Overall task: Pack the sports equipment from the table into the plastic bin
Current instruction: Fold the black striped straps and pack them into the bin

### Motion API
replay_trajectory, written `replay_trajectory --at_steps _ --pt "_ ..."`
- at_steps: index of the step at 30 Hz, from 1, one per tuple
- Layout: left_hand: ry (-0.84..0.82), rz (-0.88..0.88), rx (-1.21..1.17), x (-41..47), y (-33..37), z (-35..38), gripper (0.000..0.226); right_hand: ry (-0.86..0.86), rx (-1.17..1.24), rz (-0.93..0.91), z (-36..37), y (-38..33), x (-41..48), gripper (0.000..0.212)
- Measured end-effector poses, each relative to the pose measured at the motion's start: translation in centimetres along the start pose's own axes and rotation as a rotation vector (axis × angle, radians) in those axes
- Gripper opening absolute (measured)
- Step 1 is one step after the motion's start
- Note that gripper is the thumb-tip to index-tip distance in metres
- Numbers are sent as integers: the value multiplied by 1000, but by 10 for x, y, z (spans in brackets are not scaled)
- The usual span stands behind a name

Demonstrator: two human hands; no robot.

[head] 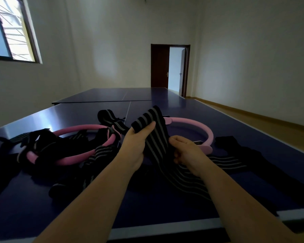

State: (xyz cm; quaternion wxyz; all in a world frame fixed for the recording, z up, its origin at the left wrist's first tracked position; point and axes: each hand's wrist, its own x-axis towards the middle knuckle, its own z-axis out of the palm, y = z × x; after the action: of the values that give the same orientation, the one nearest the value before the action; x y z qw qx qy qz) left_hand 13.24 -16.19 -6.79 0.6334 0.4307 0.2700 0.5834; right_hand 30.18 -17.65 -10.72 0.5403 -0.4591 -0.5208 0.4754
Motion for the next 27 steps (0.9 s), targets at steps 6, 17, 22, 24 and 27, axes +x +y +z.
replay_trajectory --at_steps 6,17,22,24,27 --pt "-20 240 187 -4 2 -3 13 127 -148 40 14 -5 14 24" --pt "-117 394 359 -17 1 -12 19 349 -446 -7 30 -13 48 20" --pt "-140 484 290 -4 30 -7 19 393 -541 61 13 3 56 40" --pt "-130 458 354 8 31 -8 29 395 -518 18 16 -2 60 34" --pt "-102 376 438 19 18 -6 31 348 -424 -24 23 -16 61 14"
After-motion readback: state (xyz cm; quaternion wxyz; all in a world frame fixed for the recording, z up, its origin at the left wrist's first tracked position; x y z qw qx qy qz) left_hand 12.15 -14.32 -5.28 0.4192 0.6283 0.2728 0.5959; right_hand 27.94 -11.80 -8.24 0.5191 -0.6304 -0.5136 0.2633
